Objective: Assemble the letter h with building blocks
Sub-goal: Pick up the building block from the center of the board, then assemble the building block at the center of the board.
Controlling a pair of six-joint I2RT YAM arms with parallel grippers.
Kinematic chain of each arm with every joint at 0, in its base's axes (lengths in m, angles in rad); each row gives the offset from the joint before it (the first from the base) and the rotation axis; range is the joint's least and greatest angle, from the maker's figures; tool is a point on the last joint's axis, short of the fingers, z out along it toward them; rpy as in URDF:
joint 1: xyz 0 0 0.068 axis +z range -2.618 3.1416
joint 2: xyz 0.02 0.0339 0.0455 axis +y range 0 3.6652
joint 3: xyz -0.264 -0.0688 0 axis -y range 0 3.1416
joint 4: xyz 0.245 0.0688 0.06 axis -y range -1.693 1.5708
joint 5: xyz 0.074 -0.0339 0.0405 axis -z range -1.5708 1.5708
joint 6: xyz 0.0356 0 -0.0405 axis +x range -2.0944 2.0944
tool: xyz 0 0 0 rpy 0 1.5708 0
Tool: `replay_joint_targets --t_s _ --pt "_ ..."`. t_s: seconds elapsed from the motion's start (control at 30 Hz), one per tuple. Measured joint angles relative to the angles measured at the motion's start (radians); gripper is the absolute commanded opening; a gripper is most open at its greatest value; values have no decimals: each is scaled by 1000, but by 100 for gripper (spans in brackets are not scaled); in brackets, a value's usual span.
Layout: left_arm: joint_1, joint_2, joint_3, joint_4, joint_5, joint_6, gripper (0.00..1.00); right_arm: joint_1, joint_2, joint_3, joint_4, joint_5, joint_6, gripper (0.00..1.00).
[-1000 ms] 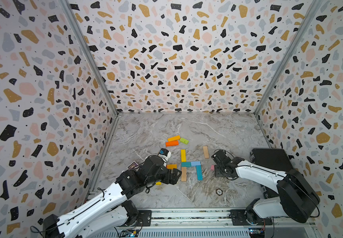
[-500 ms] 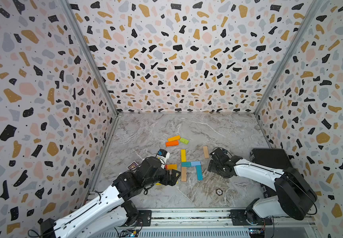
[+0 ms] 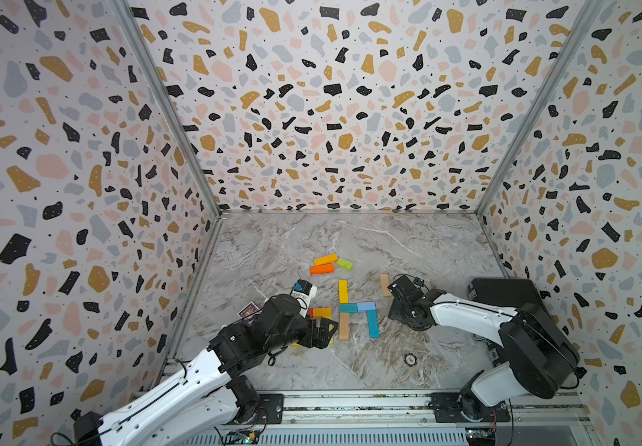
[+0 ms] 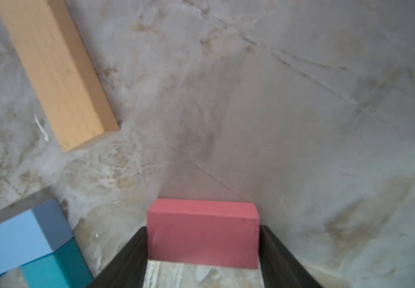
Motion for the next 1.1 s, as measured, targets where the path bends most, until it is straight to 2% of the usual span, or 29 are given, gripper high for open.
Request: replay_joint_targets --t_s 0.2,0.43,0.53,0.83,1.1 --pt "0 0 0 0 0 0 99 0 7 10 3 -4 -82 55" --pt "1 0 -2 0 0 0 99 -24 -21 42 -32 -16 -365 55" --pt "1 0 -2 0 0 0 99 -31 -16 92 -47 -33 -441 55" --pt "1 0 -3 -1 1 -1 99 -34 107 172 -64 -52 -454 56" --pt "1 0 -3 -8 1 -1 99 -49 143 200 -63 -71 -436 56"
